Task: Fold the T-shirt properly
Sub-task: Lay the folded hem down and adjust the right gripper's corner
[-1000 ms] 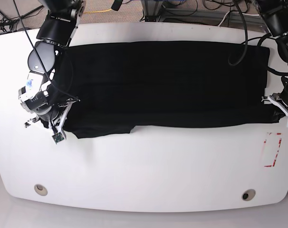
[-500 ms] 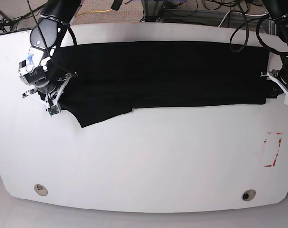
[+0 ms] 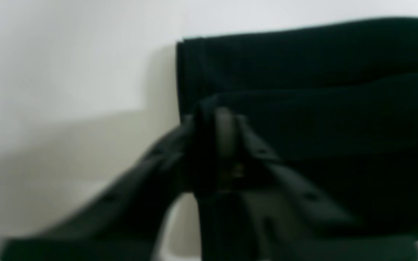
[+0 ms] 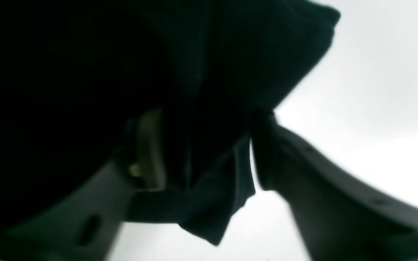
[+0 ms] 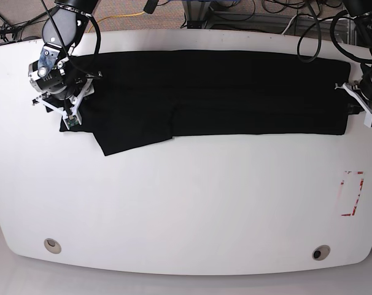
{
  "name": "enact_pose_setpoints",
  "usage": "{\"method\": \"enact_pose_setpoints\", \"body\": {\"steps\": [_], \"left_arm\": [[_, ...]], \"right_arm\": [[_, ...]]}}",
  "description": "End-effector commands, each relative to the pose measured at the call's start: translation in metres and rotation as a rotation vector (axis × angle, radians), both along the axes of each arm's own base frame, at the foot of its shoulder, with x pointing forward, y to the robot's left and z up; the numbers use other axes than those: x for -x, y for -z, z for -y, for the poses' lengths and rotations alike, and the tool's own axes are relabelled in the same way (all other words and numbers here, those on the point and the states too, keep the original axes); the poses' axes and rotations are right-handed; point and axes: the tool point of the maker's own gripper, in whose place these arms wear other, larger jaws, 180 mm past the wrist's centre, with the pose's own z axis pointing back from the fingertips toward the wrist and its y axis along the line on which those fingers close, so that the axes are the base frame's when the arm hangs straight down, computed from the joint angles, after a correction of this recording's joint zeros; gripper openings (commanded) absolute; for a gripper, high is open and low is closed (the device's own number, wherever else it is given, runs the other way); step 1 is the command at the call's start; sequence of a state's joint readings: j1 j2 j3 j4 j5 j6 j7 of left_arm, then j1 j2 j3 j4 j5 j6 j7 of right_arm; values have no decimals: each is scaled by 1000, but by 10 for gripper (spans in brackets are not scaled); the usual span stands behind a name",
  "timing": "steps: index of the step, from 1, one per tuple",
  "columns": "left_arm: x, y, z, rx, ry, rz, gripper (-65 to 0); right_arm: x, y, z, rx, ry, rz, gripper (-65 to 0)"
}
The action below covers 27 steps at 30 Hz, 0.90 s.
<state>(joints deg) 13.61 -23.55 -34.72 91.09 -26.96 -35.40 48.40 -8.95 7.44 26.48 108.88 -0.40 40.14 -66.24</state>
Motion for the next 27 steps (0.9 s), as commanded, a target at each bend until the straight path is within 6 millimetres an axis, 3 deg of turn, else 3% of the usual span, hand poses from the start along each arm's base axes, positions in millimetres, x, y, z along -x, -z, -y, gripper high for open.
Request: {"method": "enact_pose_setpoints", "body": {"steps": [1, 3, 4, 6, 11, 15, 19, 23, 27], "left_arm": [[-4, -10, -5, -35, 19, -1, -382], [-1, -10, -9, -53, 23, -32, -254], [0, -10, -9, -55, 24, -39, -231], [-1, -14, -7, -65, 35, -39, -224], [-22, -55, 16, -77, 105, 74, -224], [-30, -67, 27, -51, 125, 102, -224], [-37, -62, 36, -27, 98, 114, -224], [-34, -38, 49, -66, 111, 47, -224], [-31, -22, 57, -103, 125, -4, -224]], "right_arm": [[-10, -26, 16, 43, 26, 86, -197], [-12, -38, 21, 60, 42, 123, -168], [-13, -43, 23, 67, 46, 138, -170], [-17, -48, 20, 55, 41, 159, -170], [-33, -61, 10, -61, 36, 246, -171], [-53, -66, 3, -130, 28, 289, -171], [-72, -63, 1, -179, 41, 295, -171], [-94, -45, 0, -257, 66, 253, -171], [-123, -26, -13, -329, 35, 185, -171]]}}
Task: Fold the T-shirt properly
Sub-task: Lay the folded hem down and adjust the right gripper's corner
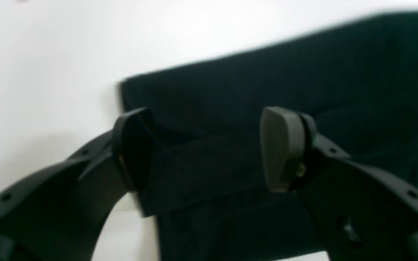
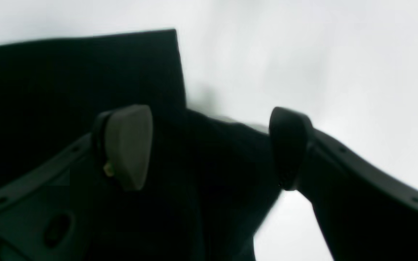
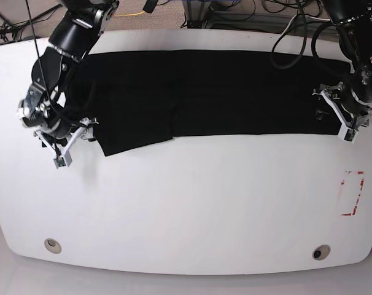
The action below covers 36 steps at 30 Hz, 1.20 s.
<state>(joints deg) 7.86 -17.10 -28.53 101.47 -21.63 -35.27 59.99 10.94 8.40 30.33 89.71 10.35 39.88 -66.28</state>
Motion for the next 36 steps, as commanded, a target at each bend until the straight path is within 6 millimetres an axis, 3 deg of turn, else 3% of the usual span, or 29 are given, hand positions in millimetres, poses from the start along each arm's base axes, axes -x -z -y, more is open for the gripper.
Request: {"method": "enact_pose_setpoints", "body": {"steps": [1, 7, 13, 16, 18, 20, 24, 28, 36], "left_arm": [[-5, -7, -1, -27, 10, 30, -224], [5, 1, -1, -26, 7, 1, -224], [7, 2, -2, -27, 4, -4, -224], [7, 2, -2, -28, 4, -5, -224], [7, 3, -1, -28, 7, -6, -224], [7, 3, -1, -28, 8, -6, -224], [8, 8, -2, -19, 0, -19, -224], [10, 17, -4, -4, -11, -45, -224], [18, 37, -8, 29, -34, -104, -224]], "right_arm": [[-24, -8, -5, -26, -37, 40, -171], [-48, 15, -27, -106, -95, 19, -189], [-48, 44, -37, -167, -111, -35, -239], [-45, 48, -42, -166, -127, -43, -243], [-43, 50, -47, -173, -135, -47, -282], [-39, 53, -49, -174, -137, -52, -374], [-42, 46, -58, -172, -149, -24, -640], [-45, 31, -60, -154, -162, 28, -650], [-33, -25, -49, 36, -206, 100, -650]]}}
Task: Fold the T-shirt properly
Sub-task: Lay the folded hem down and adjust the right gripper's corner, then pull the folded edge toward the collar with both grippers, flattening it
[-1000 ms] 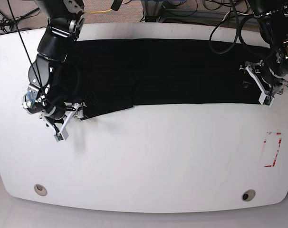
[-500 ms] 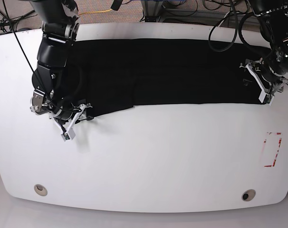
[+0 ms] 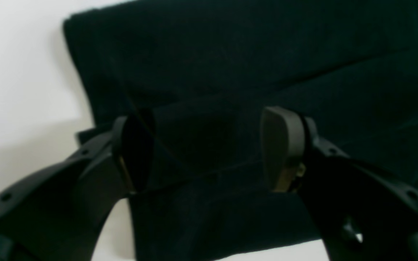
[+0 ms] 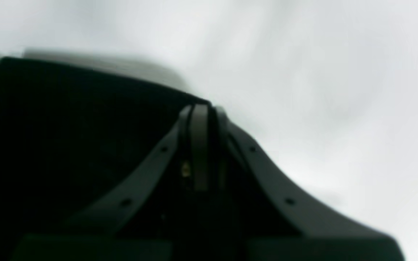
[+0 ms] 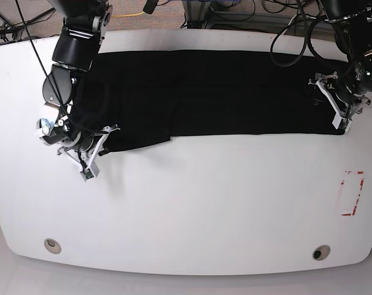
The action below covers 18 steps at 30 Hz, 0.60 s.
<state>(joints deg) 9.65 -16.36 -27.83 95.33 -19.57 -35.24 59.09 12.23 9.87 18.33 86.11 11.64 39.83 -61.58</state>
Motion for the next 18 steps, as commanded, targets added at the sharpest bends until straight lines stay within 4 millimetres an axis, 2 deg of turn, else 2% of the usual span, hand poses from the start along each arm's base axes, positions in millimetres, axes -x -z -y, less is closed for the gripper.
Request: {"method": "enact_pose_setpoints", "body": {"steps": [1, 6, 10, 12, 15, 18], "left_arm": [[-5, -3, -5, 2, -4, 18, -224], [-10, -3, 2, 18, 14, 55, -224], [-10, 1, 6, 21, 33, 45, -224], [-7, 6, 6, 28, 28, 31, -224], [-5, 12, 3, 36, 18, 12, -224], [-3, 13, -4, 23, 17, -1, -224]], "right_arm": [[-7, -35, 5, 58, -12, 87, -650], [26, -47, 9, 156, -27, 91, -650], [50, -44, 7, 183, -38, 82, -650], [65, -45, 15, 199, -14, 80, -650], [84, -38, 19, 195, 18, 46, -650], [103, -29, 34, 208, 68, -6, -650]]}}
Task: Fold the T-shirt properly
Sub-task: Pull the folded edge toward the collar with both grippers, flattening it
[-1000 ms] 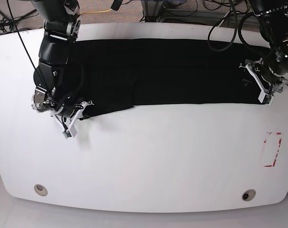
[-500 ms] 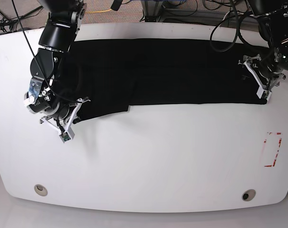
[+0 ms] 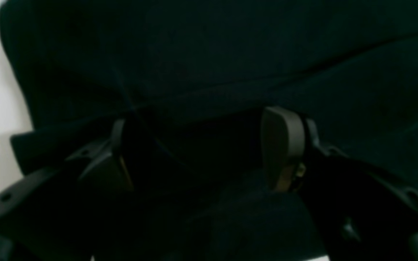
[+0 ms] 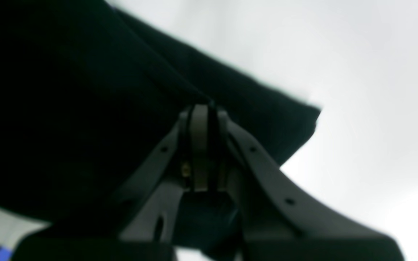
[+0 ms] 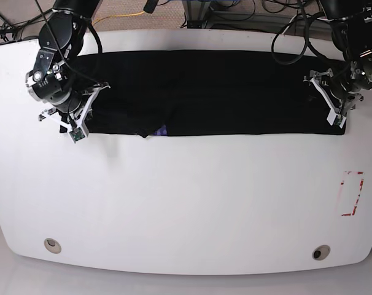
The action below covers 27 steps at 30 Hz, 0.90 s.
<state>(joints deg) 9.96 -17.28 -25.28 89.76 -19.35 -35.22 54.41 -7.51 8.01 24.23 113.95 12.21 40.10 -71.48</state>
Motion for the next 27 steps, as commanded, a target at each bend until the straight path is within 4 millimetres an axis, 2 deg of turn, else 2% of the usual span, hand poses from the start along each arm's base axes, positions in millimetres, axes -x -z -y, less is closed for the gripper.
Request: {"method": "enact_pose_setpoints", "body": {"steps": [1, 6, 9, 14, 18, 20, 22, 24, 27], "left_arm": [[-6, -8, -11, -22, 2, 19, -224], [-4, -6, -13, -21, -2, 9, -225], [-5, -7, -16, -31, 1, 8, -225], [-5, -8, -17, -34, 1, 8, -225], [-6, -10, -17, -36, 4, 16, -225], [-7, -11, -16, -34, 5, 20, -225], [-10, -13, -15, -29, 6, 28, -225], [-19, -20, -15, -31, 7, 52, -225], [-25, -28, -6, -4, 60, 88, -225]], "right_arm": [[4, -7, 14, 19, 38, 20, -650], [30, 6, 31, 30, 91, -39, -650], [39, 8, 38, 34, 116, -52, -650], [55, 17, 41, 41, 124, -96, -633], [59, 19, 44, 51, 130, -105, -433], [61, 14, 55, 52, 173, -89, -293], [62, 10, 66, 60, 209, -77, -205], [57, 5, 68, 56, 220, -58, -163], [49, 1, 55, -21, 195, -19, -163]]}}
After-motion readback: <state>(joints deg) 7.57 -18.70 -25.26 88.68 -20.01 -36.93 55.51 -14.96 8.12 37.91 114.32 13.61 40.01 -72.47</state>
